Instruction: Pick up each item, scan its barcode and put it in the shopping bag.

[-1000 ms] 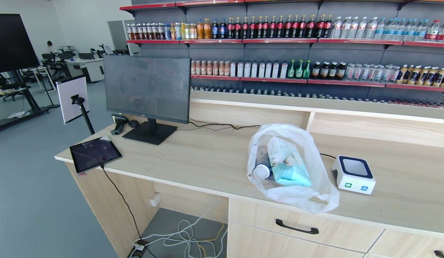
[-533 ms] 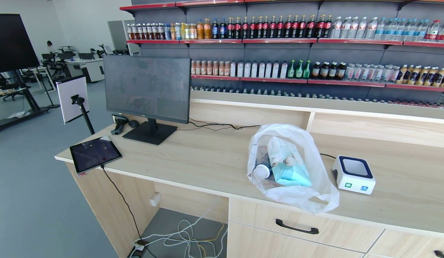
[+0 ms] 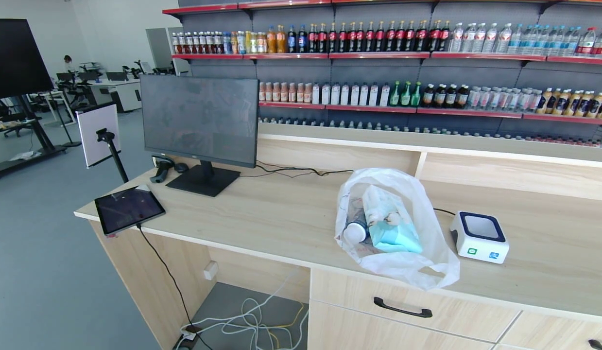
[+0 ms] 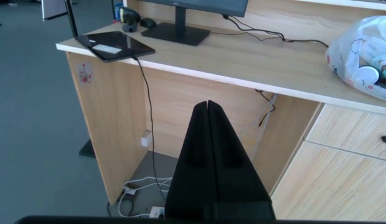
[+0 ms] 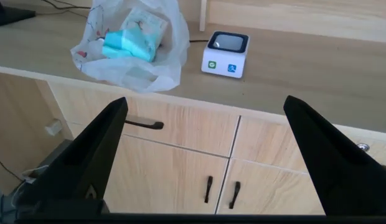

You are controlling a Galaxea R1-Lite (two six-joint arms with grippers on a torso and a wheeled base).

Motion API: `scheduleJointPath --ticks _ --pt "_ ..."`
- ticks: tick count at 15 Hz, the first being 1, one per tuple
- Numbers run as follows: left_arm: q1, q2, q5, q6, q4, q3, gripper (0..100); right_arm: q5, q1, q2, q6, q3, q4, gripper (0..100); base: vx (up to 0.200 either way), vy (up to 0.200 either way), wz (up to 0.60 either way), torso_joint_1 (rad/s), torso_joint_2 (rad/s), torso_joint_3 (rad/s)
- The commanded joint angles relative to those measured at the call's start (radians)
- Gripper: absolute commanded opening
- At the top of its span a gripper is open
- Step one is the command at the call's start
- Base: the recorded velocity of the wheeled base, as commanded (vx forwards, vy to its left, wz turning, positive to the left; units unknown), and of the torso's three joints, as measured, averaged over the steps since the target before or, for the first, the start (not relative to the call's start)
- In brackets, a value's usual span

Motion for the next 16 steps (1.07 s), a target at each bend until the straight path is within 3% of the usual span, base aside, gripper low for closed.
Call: scheduleJointPath --ticks 1,7,16 --pt "0.001 0.0 0.0 -0.002 0.0 0.0 0 0.001 0.0 -0.002 0.045 0.0 0.0 100 0.0 0.0 0.0 0.0 0.0 0.0" --pt "0.001 0.0 0.0 -0.002 0.0 0.0 0 0.002 0.003 -0.002 0.025 0.0 0.0 100 0.0 0.0 0.0 0.0 0.0 0.0" --pt "0.001 0.0 0.0 -0.002 0.0 0.0 0 0.002 0.003 -0.002 0.034 0.0 0.0 100 0.0 0.0 -0.6 0.002 0.0 0.002"
